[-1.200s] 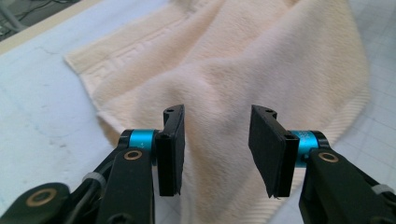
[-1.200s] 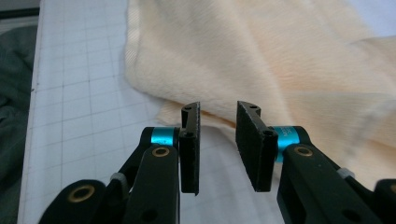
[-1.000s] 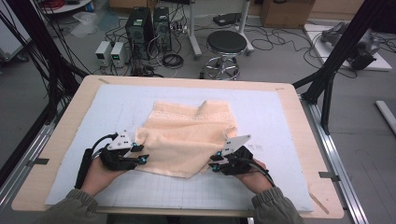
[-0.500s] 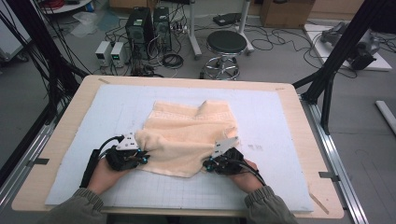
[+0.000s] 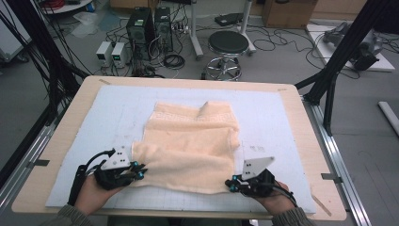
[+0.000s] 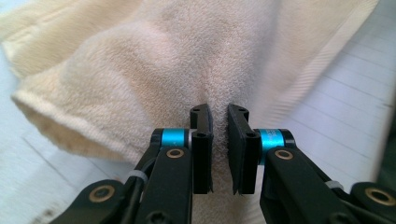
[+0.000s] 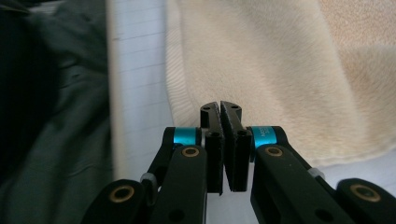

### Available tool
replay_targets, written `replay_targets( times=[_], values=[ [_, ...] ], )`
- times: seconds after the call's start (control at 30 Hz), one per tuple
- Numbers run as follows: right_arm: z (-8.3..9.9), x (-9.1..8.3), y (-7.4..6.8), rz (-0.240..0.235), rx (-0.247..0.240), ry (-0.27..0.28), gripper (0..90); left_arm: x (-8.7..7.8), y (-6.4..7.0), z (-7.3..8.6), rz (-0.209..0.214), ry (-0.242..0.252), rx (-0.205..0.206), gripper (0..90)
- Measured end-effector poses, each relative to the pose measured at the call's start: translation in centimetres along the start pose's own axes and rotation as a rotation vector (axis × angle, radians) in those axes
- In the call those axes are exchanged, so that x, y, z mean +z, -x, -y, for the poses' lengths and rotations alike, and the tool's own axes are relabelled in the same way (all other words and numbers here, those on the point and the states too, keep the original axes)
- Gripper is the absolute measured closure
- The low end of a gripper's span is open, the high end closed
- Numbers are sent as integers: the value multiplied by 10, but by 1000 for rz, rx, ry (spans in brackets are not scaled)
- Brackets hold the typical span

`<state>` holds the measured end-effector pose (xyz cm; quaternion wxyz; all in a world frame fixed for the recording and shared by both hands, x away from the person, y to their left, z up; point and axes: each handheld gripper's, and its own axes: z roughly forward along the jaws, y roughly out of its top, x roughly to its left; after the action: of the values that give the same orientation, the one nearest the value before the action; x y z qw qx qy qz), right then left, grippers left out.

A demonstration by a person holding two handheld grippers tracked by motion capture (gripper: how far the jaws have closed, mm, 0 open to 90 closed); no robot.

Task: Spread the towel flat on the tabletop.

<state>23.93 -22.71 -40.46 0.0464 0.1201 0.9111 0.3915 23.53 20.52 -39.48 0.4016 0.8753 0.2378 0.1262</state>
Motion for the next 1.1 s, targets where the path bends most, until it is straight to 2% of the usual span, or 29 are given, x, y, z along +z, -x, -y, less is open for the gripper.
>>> replay_targets(
  times=[0.1,0.13,0.23,0.33,0.4,0.47,0.57,0.67,0.73,0.8,0.83,0.93,1.1],
  values=[
    [5,-11,-13,-16,4,9,874,-10,11,4,34,-6,23,758],
    [6,-15,-14,-17,7,27,847,-13,13,4,32,0,23,690],
    [3,-21,-12,11,17,53,782,-17,11,3,6,22,36,601],
    [-5,-12,-2,25,-12,52,722,-10,0,2,-10,30,40,575],
    [-10,1,7,31,-18,33,669,1,-7,3,3,18,30,575],
    [-10,16,17,5,-8,23,638,13,-11,7,19,-9,32,577],
    [-9,36,26,-38,9,-23,632,25,-12,14,40,-44,44,593],
    [-9,51,26,-51,-14,-80,676,28,-13,18,50,-50,39,649],
    [-9,52,26,-52,-9,-68,773,30,-12,20,66,-58,39,754],
    [-9,52,24,-63,-14,-71,842,30,-10,21,64,-60,40,824],
    [-10,53,23,-55,-31,-70,855,30,-9,21,60,-57,33,835],
    [-10,50,19,-79,-35,-72,863,22,-6,20,56,-59,23,852],
    [-14,35,-2,-94,-58,-41,863,-5,13,20,75,-31,34,854]
  ],
)
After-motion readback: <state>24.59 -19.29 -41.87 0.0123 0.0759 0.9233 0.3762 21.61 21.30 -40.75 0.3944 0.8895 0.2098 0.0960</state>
